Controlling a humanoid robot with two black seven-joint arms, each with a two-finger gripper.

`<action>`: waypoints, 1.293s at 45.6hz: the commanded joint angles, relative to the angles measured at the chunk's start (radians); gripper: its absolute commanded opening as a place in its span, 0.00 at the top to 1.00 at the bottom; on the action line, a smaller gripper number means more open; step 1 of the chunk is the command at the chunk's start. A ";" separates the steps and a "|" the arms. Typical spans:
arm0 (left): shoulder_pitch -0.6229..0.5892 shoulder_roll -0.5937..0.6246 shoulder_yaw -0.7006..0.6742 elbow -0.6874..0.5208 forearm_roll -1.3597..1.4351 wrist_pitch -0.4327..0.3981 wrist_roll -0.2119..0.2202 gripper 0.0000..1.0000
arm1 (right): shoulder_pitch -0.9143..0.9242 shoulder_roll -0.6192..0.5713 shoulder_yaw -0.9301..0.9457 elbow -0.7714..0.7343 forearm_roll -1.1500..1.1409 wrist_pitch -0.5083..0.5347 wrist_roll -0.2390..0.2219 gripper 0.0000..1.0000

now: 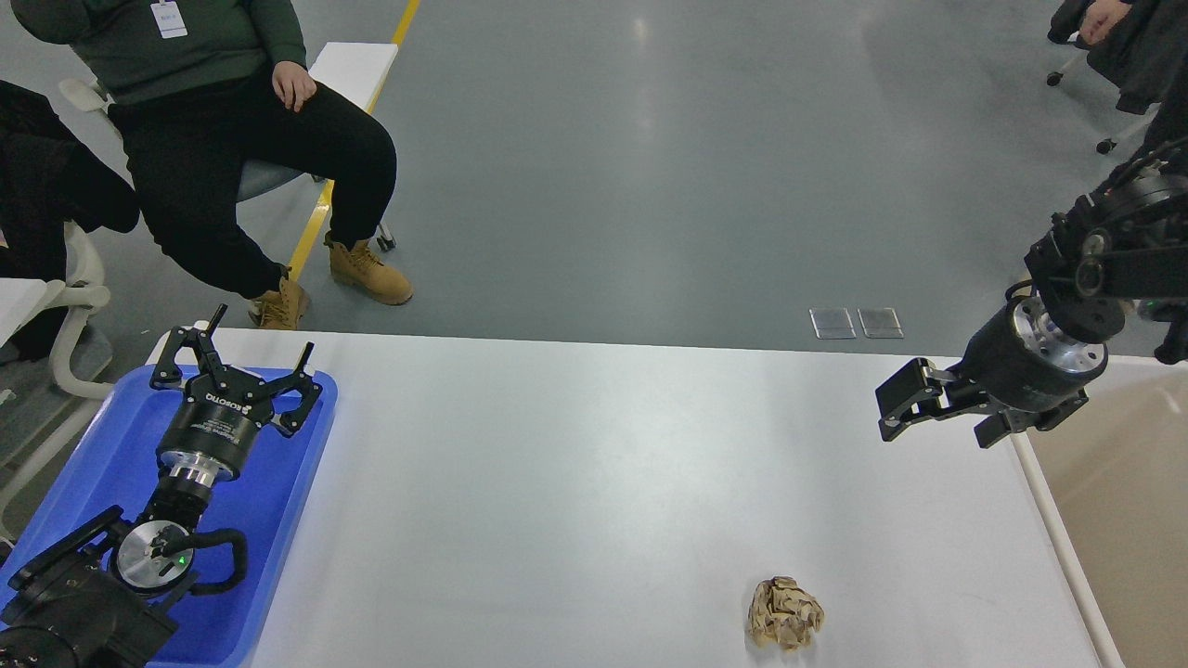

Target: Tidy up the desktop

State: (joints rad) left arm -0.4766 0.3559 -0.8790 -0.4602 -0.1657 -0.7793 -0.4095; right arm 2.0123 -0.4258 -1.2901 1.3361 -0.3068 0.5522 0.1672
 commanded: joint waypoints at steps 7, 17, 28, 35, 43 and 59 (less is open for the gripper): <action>0.001 0.000 0.000 0.000 0.000 0.000 0.000 0.01 | -0.006 0.004 0.002 -0.001 0.000 0.000 0.000 0.00; 0.000 0.000 0.000 0.000 0.000 0.000 0.000 0.01 | 0.003 0.004 0.002 -0.001 0.002 0.000 0.000 0.00; 0.000 0.000 0.000 0.000 0.000 0.000 0.000 0.01 | 0.005 0.007 0.003 -0.001 0.002 0.000 0.000 0.00; 0.001 0.000 0.000 0.000 0.000 0.000 0.001 0.01 | 0.008 0.004 0.002 -0.003 0.002 0.000 0.000 0.00; 0.001 0.000 0.000 0.000 0.000 0.000 0.000 0.01 | 0.009 -0.001 -0.002 -0.003 0.002 0.000 0.000 0.00; 0.000 0.000 0.000 0.000 0.000 0.000 0.000 0.01 | -0.012 0.007 0.017 -0.024 0.002 0.000 0.000 0.00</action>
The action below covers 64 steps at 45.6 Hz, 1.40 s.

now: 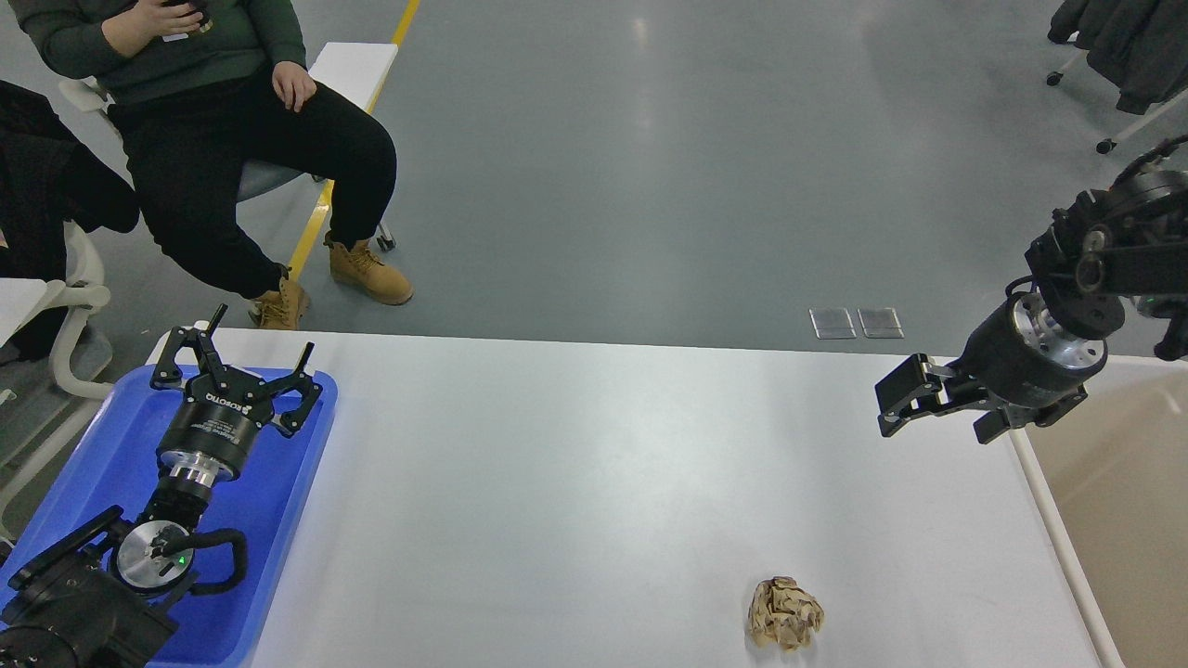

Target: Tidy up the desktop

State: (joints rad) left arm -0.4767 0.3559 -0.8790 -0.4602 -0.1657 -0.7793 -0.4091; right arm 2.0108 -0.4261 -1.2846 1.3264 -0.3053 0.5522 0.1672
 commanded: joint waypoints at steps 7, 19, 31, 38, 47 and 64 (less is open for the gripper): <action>0.000 0.000 0.000 0.000 0.000 0.000 0.001 0.01 | -0.011 0.027 0.027 -0.041 0.032 0.000 0.002 0.00; 0.000 0.000 0.000 0.000 0.000 0.000 0.001 0.01 | -0.012 0.144 0.120 -0.108 0.112 0.003 0.002 0.00; 0.000 0.000 0.000 0.000 0.000 0.000 0.001 0.01 | 0.006 0.179 0.165 -0.101 0.179 0.006 0.003 0.00; 0.000 0.000 0.000 0.000 0.000 0.000 0.001 0.01 | -0.036 0.224 0.160 -0.087 0.178 -0.008 0.002 0.00; 0.000 0.000 0.000 0.000 0.000 0.000 0.001 0.01 | -0.162 0.329 0.162 -0.092 0.163 -0.139 0.002 0.00; 0.000 0.000 0.000 0.000 0.000 0.000 0.001 0.01 | -0.409 0.426 0.073 -0.096 0.109 -0.334 -0.005 0.00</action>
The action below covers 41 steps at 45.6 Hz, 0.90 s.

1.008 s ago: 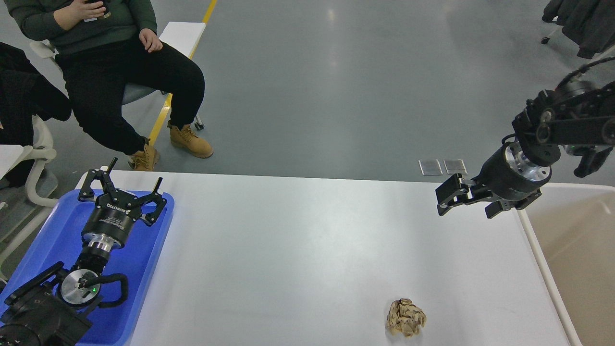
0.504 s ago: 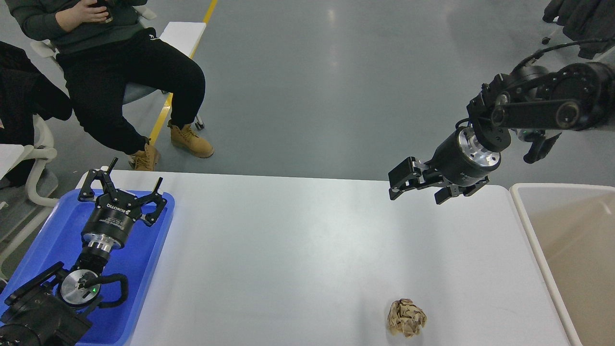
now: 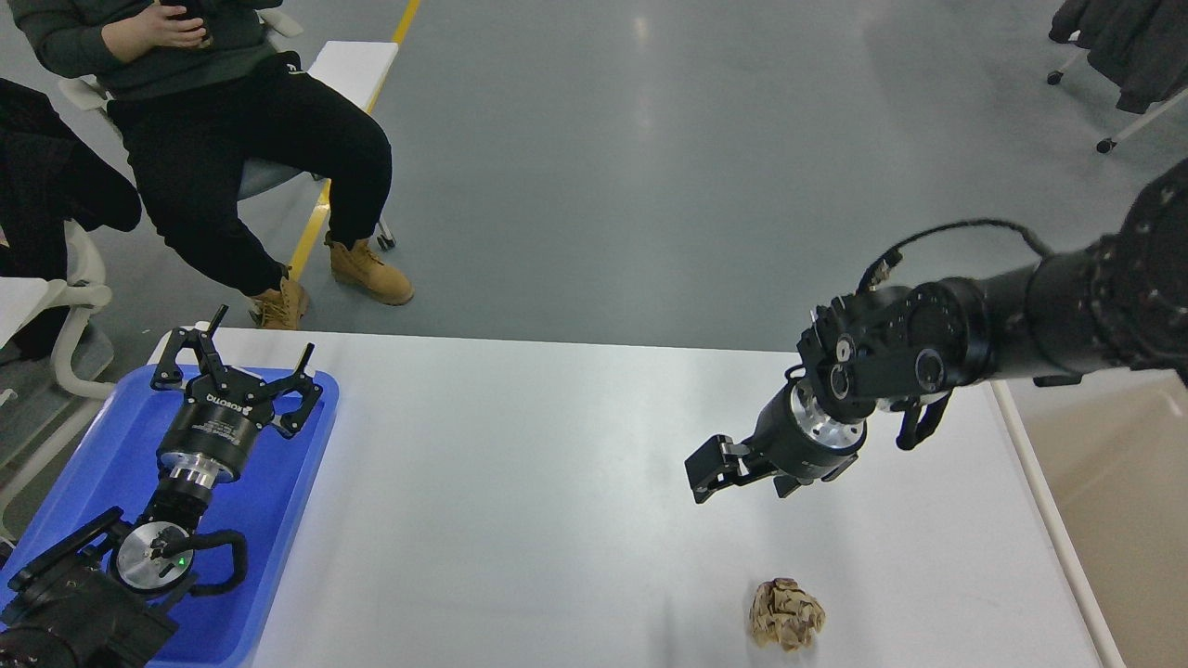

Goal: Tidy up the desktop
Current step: 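Move the right gripper down toward the crumpled beige paper ball, then close the right gripper on the paper ball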

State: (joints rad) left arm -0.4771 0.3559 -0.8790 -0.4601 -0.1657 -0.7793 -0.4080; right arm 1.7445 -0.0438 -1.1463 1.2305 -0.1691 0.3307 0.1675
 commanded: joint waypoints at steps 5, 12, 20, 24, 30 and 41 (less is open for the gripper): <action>0.000 0.000 0.000 0.000 0.000 0.000 0.000 0.01 | -0.175 0.044 -0.087 0.000 -0.029 -0.130 -0.023 0.00; 0.000 0.000 0.000 0.000 0.000 0.000 -0.002 0.01 | -0.201 0.044 -0.101 0.001 -0.030 -0.144 -0.045 0.00; 0.000 0.000 0.000 0.000 0.000 0.000 -0.002 0.01 | -0.220 0.044 -0.101 0.004 -0.030 -0.147 -0.045 0.00; 0.000 0.000 0.000 0.000 0.000 0.000 0.000 0.01 | -0.232 0.044 -0.099 0.004 -0.030 -0.156 -0.045 0.00; 0.000 0.000 0.000 0.000 0.000 0.000 -0.002 0.01 | -0.249 0.044 -0.099 0.004 -0.030 -0.168 -0.045 0.00; 0.000 0.000 0.000 0.000 0.000 0.000 0.000 0.01 | -0.286 0.044 -0.099 0.000 -0.035 -0.206 -0.043 0.01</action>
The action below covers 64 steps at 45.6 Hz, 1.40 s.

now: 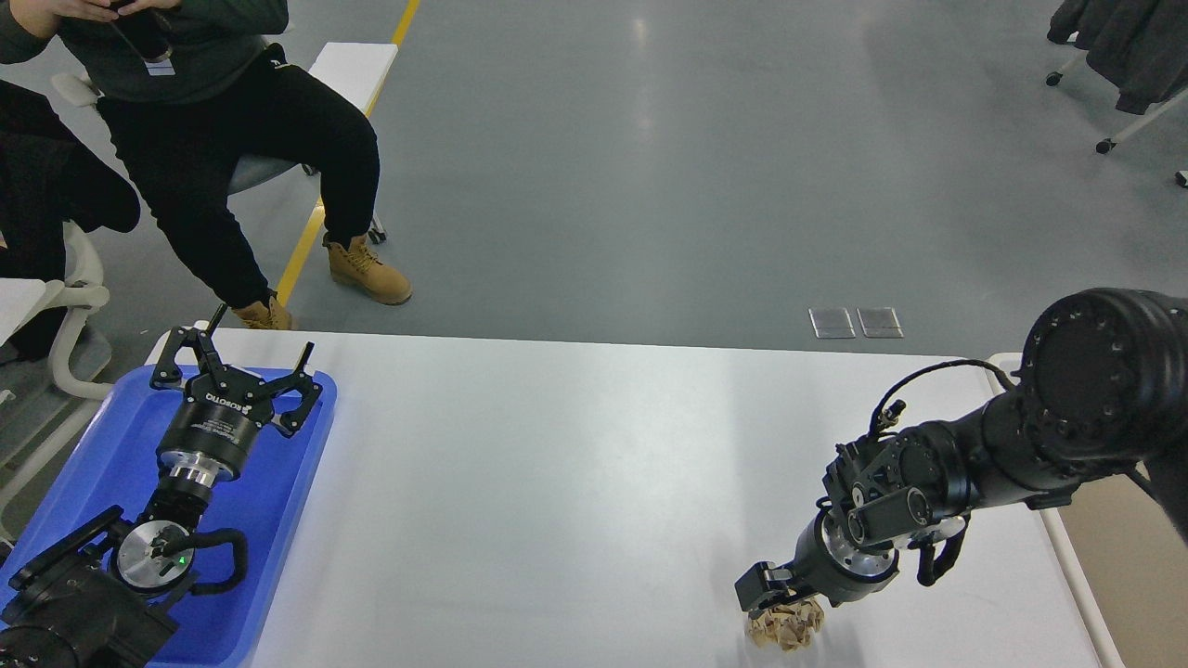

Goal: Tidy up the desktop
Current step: 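Close the right gripper on the paper ball, then lift the paper ball and carry it toward the white bin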

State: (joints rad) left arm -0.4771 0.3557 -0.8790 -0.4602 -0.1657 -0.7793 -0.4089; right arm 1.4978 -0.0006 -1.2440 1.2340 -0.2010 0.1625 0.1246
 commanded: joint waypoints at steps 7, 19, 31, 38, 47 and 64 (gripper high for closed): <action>0.000 0.000 0.000 0.000 0.000 0.000 -0.001 0.01 | -0.074 0.001 0.005 -0.005 -0.020 -0.100 0.001 0.11; 0.000 0.000 0.000 0.000 0.000 0.000 0.001 0.01 | -0.097 0.001 -0.005 -0.008 -0.161 -0.172 0.001 0.75; 0.000 0.000 0.000 0.000 0.000 0.000 0.001 0.01 | -0.047 0.001 -0.024 0.005 -0.195 -0.172 0.013 1.00; 0.000 0.000 0.000 0.000 0.000 0.000 0.001 0.01 | 0.038 -0.038 -0.034 0.045 -0.202 -0.162 0.029 1.00; 0.002 0.000 0.000 0.000 0.000 0.000 0.001 0.01 | 0.137 -0.105 -0.038 0.107 -0.216 -0.138 0.049 1.00; 0.000 -0.001 0.000 0.000 0.000 0.000 0.001 0.01 | 0.433 -0.225 -0.041 0.236 -0.230 -0.014 0.050 1.00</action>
State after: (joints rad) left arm -0.4770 0.3546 -0.8790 -0.4602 -0.1657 -0.7793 -0.4081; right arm 1.7537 -0.1488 -1.2830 1.4081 -0.4248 0.0582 0.1706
